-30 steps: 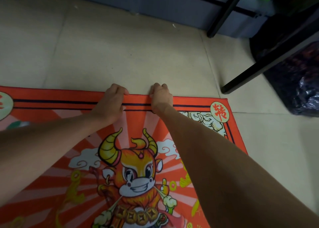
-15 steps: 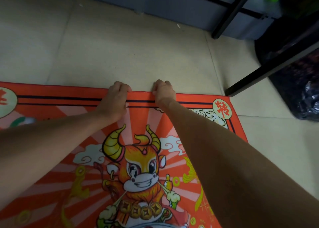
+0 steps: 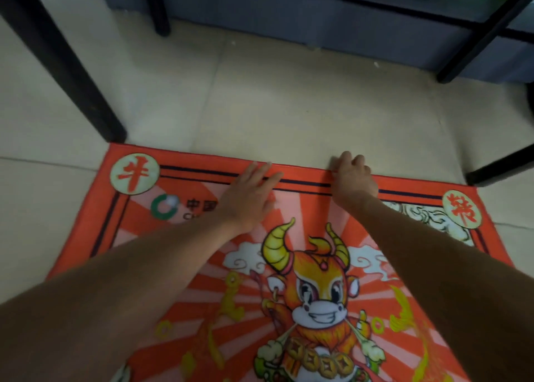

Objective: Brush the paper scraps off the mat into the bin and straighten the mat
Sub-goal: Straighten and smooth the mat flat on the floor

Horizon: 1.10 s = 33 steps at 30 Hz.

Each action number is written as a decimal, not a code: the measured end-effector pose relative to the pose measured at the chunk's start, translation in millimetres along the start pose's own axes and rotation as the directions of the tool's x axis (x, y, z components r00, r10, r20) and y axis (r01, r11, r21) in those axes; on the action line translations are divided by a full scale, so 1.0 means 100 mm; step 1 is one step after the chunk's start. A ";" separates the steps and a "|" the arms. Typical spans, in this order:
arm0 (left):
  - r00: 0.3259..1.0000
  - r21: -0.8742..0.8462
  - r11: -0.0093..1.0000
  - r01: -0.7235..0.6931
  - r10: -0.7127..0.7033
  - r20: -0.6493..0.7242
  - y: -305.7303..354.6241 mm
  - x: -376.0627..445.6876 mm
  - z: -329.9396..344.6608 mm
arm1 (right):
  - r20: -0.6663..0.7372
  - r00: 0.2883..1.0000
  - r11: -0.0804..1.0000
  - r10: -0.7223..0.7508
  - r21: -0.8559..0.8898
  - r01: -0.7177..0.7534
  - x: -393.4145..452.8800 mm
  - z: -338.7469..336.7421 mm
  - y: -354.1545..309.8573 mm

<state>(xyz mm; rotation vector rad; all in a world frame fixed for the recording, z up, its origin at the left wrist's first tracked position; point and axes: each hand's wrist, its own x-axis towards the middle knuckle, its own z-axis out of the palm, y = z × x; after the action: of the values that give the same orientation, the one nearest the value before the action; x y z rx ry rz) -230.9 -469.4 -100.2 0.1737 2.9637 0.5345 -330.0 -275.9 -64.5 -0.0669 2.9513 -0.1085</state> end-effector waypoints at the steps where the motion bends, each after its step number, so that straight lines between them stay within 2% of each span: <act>1: 1.000 0.004 1.000 0.022 -0.022 0.007 -0.04 -0.06 -0.01 | -0.029 1.000 1.000 -0.013 -0.016 0.012 -0.04 0.02 -0.04; 4: 0.998 0.006 0.998 0.063 -0.063 0.016 -0.17 -0.23 -0.05 | -0.135 0.979 0.988 -0.154 -0.042 0.150 -0.21 0.17 -0.22; 7: 0.995 0.004 0.995 0.098 -0.098 0.016 -0.33 -0.42 -0.07 | -0.142 0.935 0.946 -0.325 -0.031 0.324 -0.41 0.31 -0.50; 10: 0.990 -0.011 0.990 0.143 -0.143 0.006 -0.49 -0.63 -0.12 | -0.095 0.886 0.891 -0.453 -0.010 0.454 -0.58 0.36 -0.84; 15: 0.983 0.032 0.983 0.183 -0.181 -0.037 -0.73 -0.82 -0.19 | 0.068 0.791 0.794 -0.608 0.020 0.608 -0.75 0.42 -1.30; 19: 0.972 -0.008 0.976 0.217 -0.217 -0.085 -0.89 -0.90 -0.17 | 0.123 0.754 0.764 -0.645 0.070 0.642 -0.85 0.48 -1.61; 25: 0.957 -0.002 0.976 0.216 -0.212 -0.197 -1.22 -1.08 -0.16 | 0.100 0.718 0.724 -0.689 0.067 0.686 -0.82 0.60 -2.03; 29: 0.896 -0.048 0.933 0.356 -0.356 -0.264 -1.44 -1.09 -0.16 | 0.082 0.704 0.708 -0.706 0.122 0.696 -0.86 0.64 -2.32; 33: 0.855 -0.100 0.911 0.401 -0.411 -0.316 -1.58 -1.09 -0.18 | 0.045 0.681 0.677 -0.731 0.166 0.717 -0.87 0.70 -2.62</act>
<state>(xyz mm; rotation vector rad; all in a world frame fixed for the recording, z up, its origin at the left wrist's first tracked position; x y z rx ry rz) -140.2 -637.0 -128.0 -0.5960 3.1626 0.5962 -221.0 -537.4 -96.8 -1.1945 2.6001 -0.3975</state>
